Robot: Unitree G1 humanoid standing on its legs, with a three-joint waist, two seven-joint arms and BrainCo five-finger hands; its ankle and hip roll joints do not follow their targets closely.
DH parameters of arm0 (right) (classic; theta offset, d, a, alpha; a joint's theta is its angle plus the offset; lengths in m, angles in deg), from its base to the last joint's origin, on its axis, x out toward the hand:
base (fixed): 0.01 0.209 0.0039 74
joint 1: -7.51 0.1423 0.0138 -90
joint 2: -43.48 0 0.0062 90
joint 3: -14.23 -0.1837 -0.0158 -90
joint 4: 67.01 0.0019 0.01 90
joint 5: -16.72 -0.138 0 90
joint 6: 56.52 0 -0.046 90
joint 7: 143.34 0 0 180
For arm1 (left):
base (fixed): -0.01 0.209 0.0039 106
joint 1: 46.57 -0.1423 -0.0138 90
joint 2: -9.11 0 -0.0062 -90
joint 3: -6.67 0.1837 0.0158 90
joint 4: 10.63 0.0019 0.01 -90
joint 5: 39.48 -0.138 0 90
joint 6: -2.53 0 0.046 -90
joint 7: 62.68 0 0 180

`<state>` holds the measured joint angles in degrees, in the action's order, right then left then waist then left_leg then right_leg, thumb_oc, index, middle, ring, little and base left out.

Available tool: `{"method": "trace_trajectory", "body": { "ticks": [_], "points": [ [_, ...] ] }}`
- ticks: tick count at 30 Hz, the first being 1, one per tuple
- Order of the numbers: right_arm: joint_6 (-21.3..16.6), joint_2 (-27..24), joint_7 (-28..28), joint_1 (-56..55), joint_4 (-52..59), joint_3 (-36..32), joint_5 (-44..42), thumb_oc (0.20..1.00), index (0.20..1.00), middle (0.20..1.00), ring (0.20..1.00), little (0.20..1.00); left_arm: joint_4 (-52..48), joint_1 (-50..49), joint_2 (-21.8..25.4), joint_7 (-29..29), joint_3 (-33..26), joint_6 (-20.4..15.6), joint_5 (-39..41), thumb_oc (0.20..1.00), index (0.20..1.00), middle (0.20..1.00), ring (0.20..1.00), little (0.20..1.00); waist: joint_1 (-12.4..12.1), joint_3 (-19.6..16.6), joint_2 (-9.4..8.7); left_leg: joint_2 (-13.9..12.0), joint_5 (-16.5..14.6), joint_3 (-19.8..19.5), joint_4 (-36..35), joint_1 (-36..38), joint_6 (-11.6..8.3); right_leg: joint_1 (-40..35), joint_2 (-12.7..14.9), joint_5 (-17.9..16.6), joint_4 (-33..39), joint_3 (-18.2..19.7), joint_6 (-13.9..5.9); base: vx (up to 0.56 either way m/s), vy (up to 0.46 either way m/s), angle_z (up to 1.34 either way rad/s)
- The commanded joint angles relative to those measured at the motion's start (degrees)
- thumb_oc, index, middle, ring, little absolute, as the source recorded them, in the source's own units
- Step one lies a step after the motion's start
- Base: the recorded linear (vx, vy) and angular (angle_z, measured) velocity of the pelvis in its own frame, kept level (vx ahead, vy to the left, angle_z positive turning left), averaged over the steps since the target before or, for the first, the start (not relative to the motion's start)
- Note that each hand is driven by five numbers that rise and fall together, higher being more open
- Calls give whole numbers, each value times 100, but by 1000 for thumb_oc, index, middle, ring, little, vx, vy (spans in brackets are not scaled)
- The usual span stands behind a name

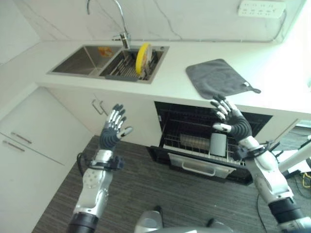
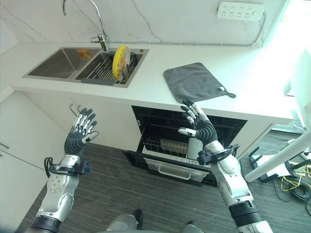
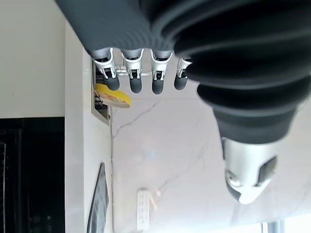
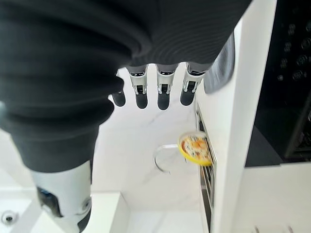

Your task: Place the dishes in the dishwasher.

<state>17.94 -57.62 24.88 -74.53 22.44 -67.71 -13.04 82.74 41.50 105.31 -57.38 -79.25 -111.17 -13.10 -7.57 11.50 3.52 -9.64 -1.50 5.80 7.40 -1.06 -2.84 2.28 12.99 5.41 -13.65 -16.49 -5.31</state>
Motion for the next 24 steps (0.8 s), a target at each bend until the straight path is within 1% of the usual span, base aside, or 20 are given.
{"method": "trace_trajectory", "body": {
  "ticks": [1, 3, 4, 5, 6, 8, 9, 10, 12, 13, 14, 15, 16, 17, 18, 20, 21, 23, 24],
  "points": [
    [-306, 25, 383, 275, 626, -365, 138, 1000, 1000, 1000, 1000, 1000, -529, 214, 305, 308, -184, -107, 424, 1000, 1000, 1000, 1000, 1000, 85, -24, -100, -436, 267, 328, -543, 383, -462, -612, 269, 50, 432, -277, -438, 82, 587, -5],
    [-321, 62, 566, 122, 681, -491, 93, 1000, 1000, 1000, 1000, 1000, -550, 273, 322, 391, -97, -40, 423, 1000, 1000, 1000, 1000, 1000, 165, -27, -111, -325, 209, 473, -565, 427, -385, -609, 448, 46, 285, -331, -540, 55, 411, 24],
    [-362, 87, 625, 27, 715, -560, 40, 1000, 1000, 1000, 1000, 1000, -594, 305, 330, 464, -67, 18, 429, 1000, 1000, 1000, 1000, 1000, 188, -21, -126, -225, 155, 486, -528, 418, -310, -608, 521, 63, 202, -335, -567, 74, 469, 37],
    [-418, 149, 685, -147, 777, -669, 29, 1000, 1000, 1000, 1000, 1000, -690, 342, 333, 567, -33, 163, 332, 1000, 1000, 1000, 1000, 1000, 224, 0, -160, 0, 18, 478, -455, 400, -129, -566, 655, -3, 10, -314, -604, 86, 514, 27],
    [-457, 182, 622, -287, 821, -742, 28, 1000, 1000, 1000, 1000, 1000, -720, 352, 344, 563, 7, 232, 253, 1000, 1000, 1000, 1000, 1000, 253, 26, -181, 204, -93, 445, -438, 428, 35, -472, 745, -136, -195, -257, -608, 87, 494, 7],
    [-480, 233, 530, -418, 852, -793, 31, 1000, 1000, 1000, 1000, 1000, -724, 357, 369, 563, 34, 287, 218, 1000, 1000, 1000, 1000, 1000, 301, 54, -176, 413, -193, 493, -468, 493, 207, -356, 824, -331, -438, -221, -592, 78, 461, -13],
    [-497, 321, 322, -508, 902, -814, -90, 1000, 1000, 1000, 1000, 1000, -695, 346, 449, 460, 27, 437, 141, 1000, 1000, 1000, 1000, 1000, 323, 79, -131, 668, -329, 786, -622, 667, 477, -72, 877, -561, -950, -346, -562, 80, 633, -44],
    [-471, 296, 271, -527, 946, -823, -155, 1000, 1000, 1000, 1000, 1000, -633, 352, 513, 449, 2, 417, 195, 1000, 1000, 1000, 1000, 1000, 349, 83, -134, 776, -380, 916, -690, 734, 546, 35, 606, -402, -1089, -357, -553, 81, 592, -96],
    [-463, 251, 274, -535, 902, -847, -196, 1000, 1000, 1000, 1000, 1000, -576, 384, 543, 452, 2, 357, 351, 1000, 1000, 1000, 1000, 1000, 433, 88, -209, 963, -466, 883, -633, 747, 569, -40, -44, -280, -810, -344, -504, 63, 205, -140],
    [-476, 233, 276, -526, 855, -850, -223, 1000, 1000, 1000, 1000, 1000, -595, 370, 518, 389, 10, 292, 414, 1000, 1000, 1000, 1000, 1000, 447, 74, -246, 1049, -474, 836, -642, 753, 564, -95, -340, -293, -568, -385, -421, 77, 123, -60],
    [-508, 225, 265, -522, 790, -857, -280, 1000, 1000, 1000, 1000, 1000, -643, 348, 470, 363, 4, 306, 467, 1000, 1000, 1000, 1000, 1000, 463, 65, -303, 1164, -506, 774, -635, 770, 562, -100, -546, -341, -326, -401, -371, 107, 67, 9],
    [-620, 217, 200, -560, 676, -943, -344, 1000, 1000, 1000, 1000, 1000, -653, 370, 389, 364, 25, 357, 403, 1000, 1000, 1000, 1000, 1000, 608, 98, -390, 1332, -650, 588, -427, 761, 591, 9, -789, -474, -124, -11, -350, 99, 19, 7],
    [-680, 219, 169, -571, 642, -960, -355, 1000, 1000, 1000, 1000, 1000, -620, 376, 380, 356, 53, 341, 368, 1000, 1000, 1000, 1000, 1000, 662, 100, -396, 1358, -661, 537, -412, 770, 607, 67, -852, -512, -108, 127, -345, 78, -34, 15],
    [-767, 189, 163, -607, 598, -1017, -407, 1000, 1000, 1000, 1000, 1000, -540, 415, 365, 375, 100, 282, 339, 1000, 1000, 1000, 1000, 1000, 728, 100, -373, 1340, -649, 513, -429, 771, 590, 58, -981, -341, -75, 187, -236, 13, -60, 30],
    [-808, 173, 163, -620, 569, -1063, -473, 1000, 1000, 1000, 1000, 1000, -479, 460, 349, 397, 134, 241, 365, 1000, 1000, 1000, 1000, 1000, 749, 93, -370, 1330, -659, 529, -416, 759, 566, 19, -1003, -234, -13, 115, -168, -5, -62, 72],
    [-859, 194, 189, -588, 528, -1071, -506, 1000, 1000, 1000, 1000, 1000, -424, 522, 261, 428, 175, 215, 377, 1000, 1000, 1000, 1000, 1000, 742, 52, -385, 1317, -676, 679, -333, 715, 529, -62, -935, -169, 129, -60, -126, -14, -51, 76],
    [-890, 171, 257, -580, 518, -1103, -514, 1000, 1000, 1000, 1000, 1000, -431, 554, 204, 453, 207, 236, 355, 1000, 1000, 1000, 1000, 1000, 773, 30, -412, 1368, -782, 755, -96, 685, 499, -67, -918, -177, 230, -43, -129, 1, -44, 48],
    [-953, 123, 280, -618, 521, -1181, -500, 1000, 1000, 1000, 1000, 1000, -500, 542, 197, 493, 302, 259, 320, 1000, 1000, 1000, 1000, 1000, 770, 31, -453, 1393, -1019, 899, 552, 532, 391, -205, -807, -35, 321, -178, 6, 9, -24, 37],
    [-971, 79, 317, -639, 518, -1227, -468, 1000, 1000, 1000, 1000, 1000, -537, 534, 193, 500, 346, 284, 333, 1000, 1000, 1000, 1000, 1000, 756, 54, -501, 1372, -1125, 916, 1046, 368, 324, -284, -732, -13, 357, -216, 65, 6, -7, 29]
  ]
}}
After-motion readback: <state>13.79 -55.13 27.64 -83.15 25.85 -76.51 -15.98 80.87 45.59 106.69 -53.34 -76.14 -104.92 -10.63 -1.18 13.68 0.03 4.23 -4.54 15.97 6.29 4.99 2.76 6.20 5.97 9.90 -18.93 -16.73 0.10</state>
